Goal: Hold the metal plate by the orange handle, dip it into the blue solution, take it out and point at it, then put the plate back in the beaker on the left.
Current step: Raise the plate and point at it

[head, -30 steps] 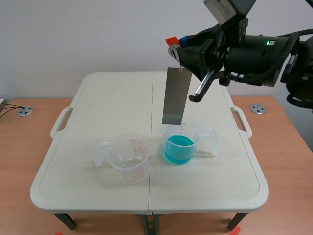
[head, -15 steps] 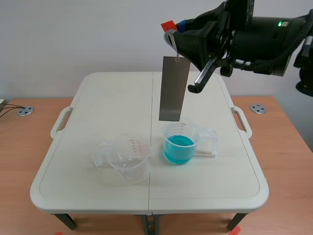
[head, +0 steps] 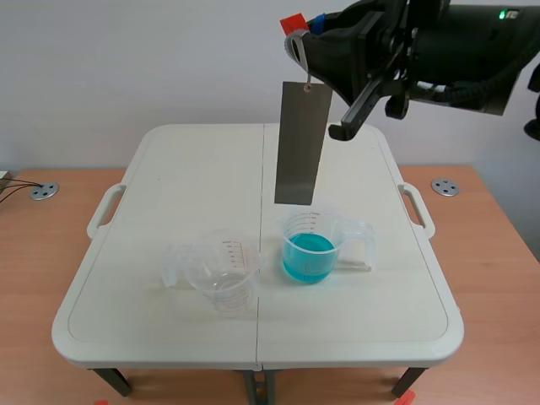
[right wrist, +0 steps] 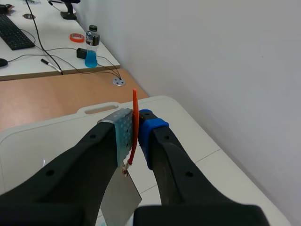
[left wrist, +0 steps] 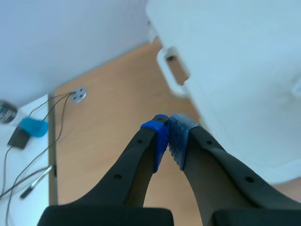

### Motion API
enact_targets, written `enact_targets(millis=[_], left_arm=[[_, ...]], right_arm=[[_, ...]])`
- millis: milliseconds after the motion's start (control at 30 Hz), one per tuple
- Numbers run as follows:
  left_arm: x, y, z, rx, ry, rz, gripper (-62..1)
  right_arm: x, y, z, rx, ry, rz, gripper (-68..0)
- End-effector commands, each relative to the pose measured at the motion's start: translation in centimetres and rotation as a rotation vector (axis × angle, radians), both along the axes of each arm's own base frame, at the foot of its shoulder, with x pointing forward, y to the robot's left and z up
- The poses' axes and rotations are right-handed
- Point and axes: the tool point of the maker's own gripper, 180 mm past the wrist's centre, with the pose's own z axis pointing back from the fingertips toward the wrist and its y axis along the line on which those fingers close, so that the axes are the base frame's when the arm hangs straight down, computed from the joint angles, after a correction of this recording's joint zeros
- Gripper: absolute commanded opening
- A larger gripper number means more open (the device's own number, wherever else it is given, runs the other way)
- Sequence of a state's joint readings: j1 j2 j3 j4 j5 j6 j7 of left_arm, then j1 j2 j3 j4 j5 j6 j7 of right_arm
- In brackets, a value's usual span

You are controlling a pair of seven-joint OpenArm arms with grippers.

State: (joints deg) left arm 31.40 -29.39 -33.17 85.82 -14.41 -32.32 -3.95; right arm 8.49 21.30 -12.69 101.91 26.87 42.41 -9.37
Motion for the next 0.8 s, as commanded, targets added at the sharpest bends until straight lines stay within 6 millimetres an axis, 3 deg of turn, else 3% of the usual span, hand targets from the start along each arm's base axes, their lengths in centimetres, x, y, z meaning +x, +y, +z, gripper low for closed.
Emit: enact_targets(millis=[0, 400, 767], left_arm=[[0.9, -1.6, 0.3, -0.008, -0.019, -0.051, -59.4], [5.9, -13.4, -0.1, -0.079, -0.037, -0.355, -59.4], [7.1, -22.4, -0.3, -0.116, -0.019, -0.537, -59.4]], right_arm=[[-0.2, -0.2, 1.8, 0.021, -0.050, 0.009, -66.2], [-0.2, -0.3, 1.9, 0.023, -0.054, 0.007, -66.2], [-0.2, -0.3, 1.9, 0.019, -0.051, 0.005, -66.2]])
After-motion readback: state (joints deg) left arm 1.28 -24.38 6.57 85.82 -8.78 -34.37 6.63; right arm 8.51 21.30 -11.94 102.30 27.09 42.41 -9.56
